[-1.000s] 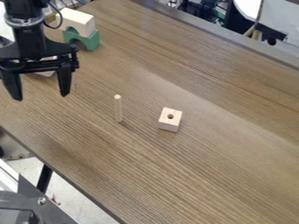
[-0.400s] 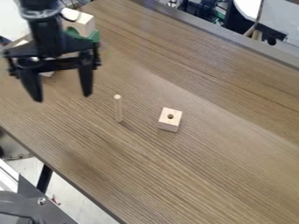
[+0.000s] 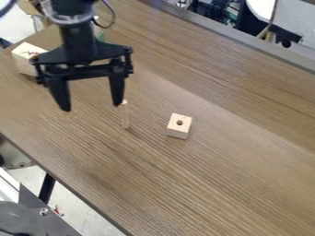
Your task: Put the cylinder in the hole of the square
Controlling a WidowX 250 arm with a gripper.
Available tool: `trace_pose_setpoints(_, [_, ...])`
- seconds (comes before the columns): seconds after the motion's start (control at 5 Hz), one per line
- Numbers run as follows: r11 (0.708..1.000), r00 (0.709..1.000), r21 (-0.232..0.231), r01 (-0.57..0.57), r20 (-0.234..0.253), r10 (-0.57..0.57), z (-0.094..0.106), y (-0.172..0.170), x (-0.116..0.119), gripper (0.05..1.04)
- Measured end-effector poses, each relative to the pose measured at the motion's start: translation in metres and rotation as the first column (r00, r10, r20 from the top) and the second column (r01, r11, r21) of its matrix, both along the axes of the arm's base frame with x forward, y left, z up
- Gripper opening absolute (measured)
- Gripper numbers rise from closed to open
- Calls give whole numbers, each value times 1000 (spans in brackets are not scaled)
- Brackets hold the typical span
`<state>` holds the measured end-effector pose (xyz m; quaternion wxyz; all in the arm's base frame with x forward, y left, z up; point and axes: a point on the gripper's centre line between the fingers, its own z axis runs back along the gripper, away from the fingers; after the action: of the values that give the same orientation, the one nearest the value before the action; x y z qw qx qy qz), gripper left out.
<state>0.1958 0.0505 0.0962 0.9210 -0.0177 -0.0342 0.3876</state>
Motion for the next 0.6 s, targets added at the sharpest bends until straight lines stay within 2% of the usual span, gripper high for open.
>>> trace_pose_setpoints(0.4, [1000, 1000, 0, -26, 0, 26, -11, -5, 22, 999])
trace_pose_setpoints(0.6, [999, 1000, 28, -29, 2, 29, -22, -2, 30, 999])
